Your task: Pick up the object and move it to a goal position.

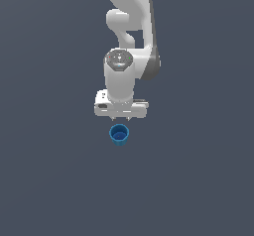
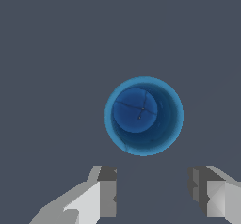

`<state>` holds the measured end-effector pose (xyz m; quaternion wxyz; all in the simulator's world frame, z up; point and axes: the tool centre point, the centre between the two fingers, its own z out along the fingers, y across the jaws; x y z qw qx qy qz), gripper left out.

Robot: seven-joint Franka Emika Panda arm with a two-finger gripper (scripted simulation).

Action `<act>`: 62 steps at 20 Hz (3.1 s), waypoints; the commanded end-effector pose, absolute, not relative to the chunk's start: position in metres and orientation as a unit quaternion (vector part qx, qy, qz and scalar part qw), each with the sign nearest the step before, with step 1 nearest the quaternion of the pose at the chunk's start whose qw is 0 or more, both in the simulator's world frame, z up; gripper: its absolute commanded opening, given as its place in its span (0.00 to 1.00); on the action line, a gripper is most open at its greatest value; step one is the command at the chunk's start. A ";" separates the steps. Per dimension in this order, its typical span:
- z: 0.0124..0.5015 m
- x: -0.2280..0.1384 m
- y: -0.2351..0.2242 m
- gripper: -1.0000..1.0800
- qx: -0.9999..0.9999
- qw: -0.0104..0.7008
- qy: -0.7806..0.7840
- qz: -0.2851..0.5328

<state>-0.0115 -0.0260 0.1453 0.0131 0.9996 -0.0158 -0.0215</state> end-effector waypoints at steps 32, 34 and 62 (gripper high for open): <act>0.100 0.010 -0.076 0.62 0.987 -0.016 -0.083 -0.140; 0.100 0.010 -0.076 0.62 0.987 -0.015 -0.083 -0.139; 0.078 0.001 -0.066 0.00 0.987 -0.016 -0.083 -0.139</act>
